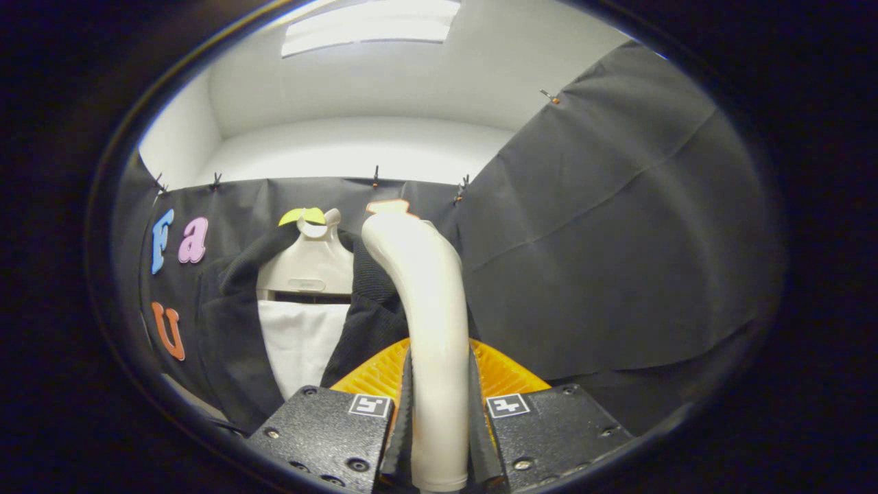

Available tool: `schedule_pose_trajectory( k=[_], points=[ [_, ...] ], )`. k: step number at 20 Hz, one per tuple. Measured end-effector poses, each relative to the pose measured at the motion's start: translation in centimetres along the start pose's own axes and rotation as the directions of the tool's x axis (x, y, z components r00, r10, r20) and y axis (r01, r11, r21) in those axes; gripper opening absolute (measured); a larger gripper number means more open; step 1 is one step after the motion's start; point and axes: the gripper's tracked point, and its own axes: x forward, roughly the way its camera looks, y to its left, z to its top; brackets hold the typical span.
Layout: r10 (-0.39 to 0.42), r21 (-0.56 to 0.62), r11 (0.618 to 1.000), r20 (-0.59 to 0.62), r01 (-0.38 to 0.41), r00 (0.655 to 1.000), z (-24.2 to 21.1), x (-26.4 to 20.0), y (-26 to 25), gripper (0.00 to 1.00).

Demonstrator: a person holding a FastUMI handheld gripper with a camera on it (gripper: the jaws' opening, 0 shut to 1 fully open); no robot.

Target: Iron the clothes twice with a garment steamer, once on the left side and once on the right side.

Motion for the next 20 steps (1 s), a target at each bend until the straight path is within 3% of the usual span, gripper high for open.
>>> schedule_pose_trajectory(
  k=[8, 20],
  points=[
    [0.021, -0.058, 0.998, -0.060, -0.024, 0.998, -2.9, 1.3, 0.9, 0.38],
    [0.024, -0.083, 0.996, -0.151, -0.037, 0.988, -9.2, -2.3, -0.7, 0.38]
  ],
)
